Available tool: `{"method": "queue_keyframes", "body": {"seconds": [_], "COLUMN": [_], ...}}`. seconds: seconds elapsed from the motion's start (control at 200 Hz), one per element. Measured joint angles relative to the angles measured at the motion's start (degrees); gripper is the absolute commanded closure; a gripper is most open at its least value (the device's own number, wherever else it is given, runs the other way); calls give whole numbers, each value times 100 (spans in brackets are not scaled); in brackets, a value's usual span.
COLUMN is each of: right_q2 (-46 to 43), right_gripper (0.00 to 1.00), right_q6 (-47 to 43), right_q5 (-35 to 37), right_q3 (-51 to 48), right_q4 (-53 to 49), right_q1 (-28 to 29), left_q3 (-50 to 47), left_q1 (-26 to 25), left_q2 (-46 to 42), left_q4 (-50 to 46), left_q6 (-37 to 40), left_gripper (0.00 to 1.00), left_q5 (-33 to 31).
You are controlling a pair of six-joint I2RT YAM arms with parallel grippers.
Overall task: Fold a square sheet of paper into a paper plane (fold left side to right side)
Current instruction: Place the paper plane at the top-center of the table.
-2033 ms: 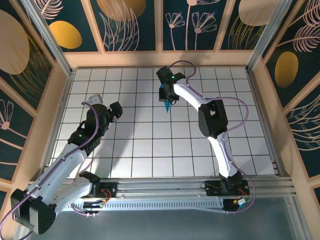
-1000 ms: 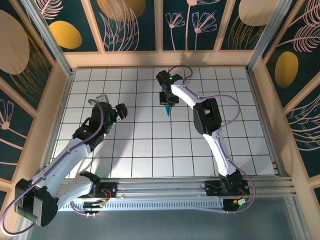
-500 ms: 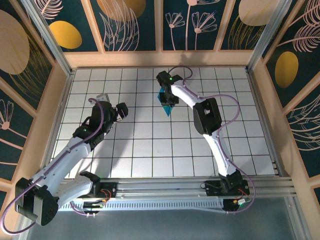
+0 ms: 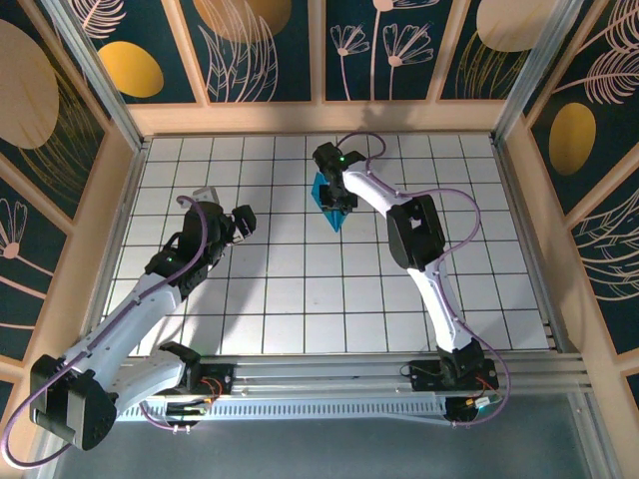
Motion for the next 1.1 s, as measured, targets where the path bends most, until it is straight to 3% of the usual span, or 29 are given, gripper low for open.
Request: {"method": "queue_keyframes", "body": {"seconds": [1.101], "right_q2": [-422], "right_gripper": [61], "right_q6": [146], "right_q5": [153], "right_q3": [-144], "right_q4": [-20], "right_q1": [13], "left_q3": [81], "left_q1": [0], "left_q2": [103], "left_q4": [-37], "left_q6": [-7], "left_gripper": [13], "left_q5": [11]}}
